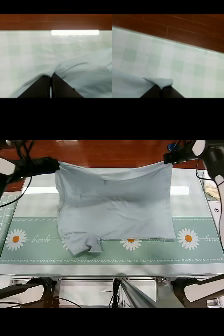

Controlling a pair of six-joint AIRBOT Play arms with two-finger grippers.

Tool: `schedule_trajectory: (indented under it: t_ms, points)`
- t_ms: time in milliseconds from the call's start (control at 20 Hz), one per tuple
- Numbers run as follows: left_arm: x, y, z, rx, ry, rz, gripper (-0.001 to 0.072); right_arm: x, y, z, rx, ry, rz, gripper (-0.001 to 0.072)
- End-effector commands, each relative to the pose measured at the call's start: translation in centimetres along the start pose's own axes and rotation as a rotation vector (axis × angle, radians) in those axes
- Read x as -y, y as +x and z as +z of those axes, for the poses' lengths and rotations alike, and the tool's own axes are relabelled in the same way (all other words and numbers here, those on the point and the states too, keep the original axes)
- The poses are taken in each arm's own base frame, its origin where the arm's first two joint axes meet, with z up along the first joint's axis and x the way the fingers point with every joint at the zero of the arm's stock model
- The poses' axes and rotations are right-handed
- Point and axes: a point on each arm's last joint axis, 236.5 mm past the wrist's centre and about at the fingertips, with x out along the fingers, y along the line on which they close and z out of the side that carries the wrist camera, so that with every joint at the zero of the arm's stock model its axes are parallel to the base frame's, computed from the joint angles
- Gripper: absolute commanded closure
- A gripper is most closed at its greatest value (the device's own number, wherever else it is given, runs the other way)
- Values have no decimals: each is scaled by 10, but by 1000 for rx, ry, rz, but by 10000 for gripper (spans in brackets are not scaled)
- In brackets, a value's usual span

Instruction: Fold the shirts.

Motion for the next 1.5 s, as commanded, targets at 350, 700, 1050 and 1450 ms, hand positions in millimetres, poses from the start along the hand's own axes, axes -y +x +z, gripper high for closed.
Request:
schedule_trajectory:
  t_ms: [350, 700, 1050, 1450]
  points:
    - [-40, 76, -48, -52, 53, 102, 687, 74, 52, -17, 58, 306, -35, 683]
    - [-7, 111, -69, -48, 96, 73, 687, 54, 71, -83, -194, 303, 28, 683]
    - [-2, 92, -41, -96, 96, 21, 687, 40, 24, -126, -438, 210, 81, 682]
    - [12, 76, -135, -501, -9, -93, 687, 26, 28, -158, -566, 207, 129, 681]
